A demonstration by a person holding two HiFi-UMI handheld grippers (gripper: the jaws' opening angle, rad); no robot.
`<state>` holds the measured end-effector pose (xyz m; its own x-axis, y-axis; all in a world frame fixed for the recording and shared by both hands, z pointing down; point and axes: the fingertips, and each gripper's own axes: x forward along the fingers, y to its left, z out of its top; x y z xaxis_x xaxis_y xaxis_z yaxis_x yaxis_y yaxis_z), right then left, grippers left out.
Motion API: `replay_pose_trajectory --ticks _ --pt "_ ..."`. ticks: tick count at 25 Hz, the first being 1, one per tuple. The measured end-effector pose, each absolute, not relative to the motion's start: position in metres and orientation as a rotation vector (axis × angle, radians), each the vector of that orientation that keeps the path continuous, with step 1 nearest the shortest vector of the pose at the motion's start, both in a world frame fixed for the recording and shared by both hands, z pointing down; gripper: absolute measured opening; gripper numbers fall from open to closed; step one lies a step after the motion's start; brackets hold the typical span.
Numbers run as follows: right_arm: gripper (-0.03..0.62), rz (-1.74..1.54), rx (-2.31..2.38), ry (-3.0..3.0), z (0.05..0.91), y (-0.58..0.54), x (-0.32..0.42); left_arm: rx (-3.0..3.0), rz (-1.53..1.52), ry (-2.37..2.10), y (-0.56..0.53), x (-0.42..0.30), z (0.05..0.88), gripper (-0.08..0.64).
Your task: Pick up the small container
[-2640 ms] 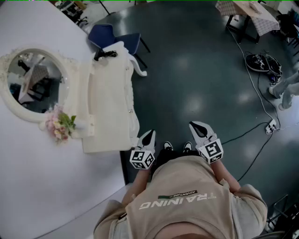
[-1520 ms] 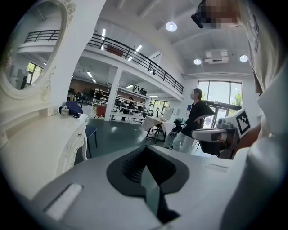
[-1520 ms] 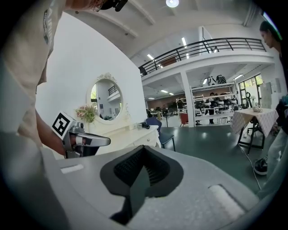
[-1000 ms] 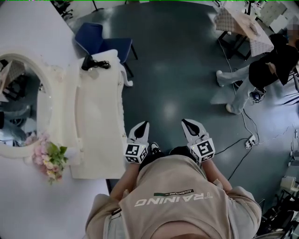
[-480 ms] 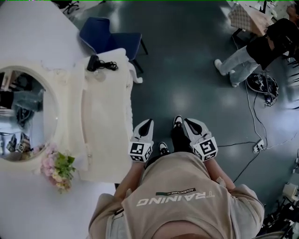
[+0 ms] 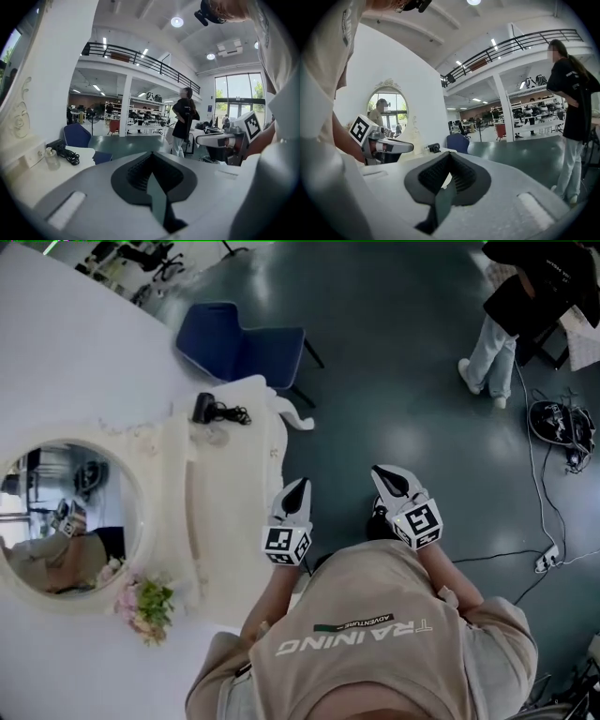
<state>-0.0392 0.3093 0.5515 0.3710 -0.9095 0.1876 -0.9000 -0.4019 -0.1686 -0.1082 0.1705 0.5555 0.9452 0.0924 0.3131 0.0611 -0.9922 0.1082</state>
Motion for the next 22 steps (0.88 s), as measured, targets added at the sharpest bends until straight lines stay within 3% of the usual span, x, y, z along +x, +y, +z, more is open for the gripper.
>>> replay_pose_trajectory --ticks 6,22 --pt "0.003 -0.417 -2.530 1.805 0.558 0.302 0.016 2.993 0.512 0.048 0.175 -0.065 0.557 0.017" --pt "0.003 -0.446 -2.469 1.972 0.570 0.256 0.067 2.928 0.558 -0.093 0.131 -0.019 0.588 0.018"
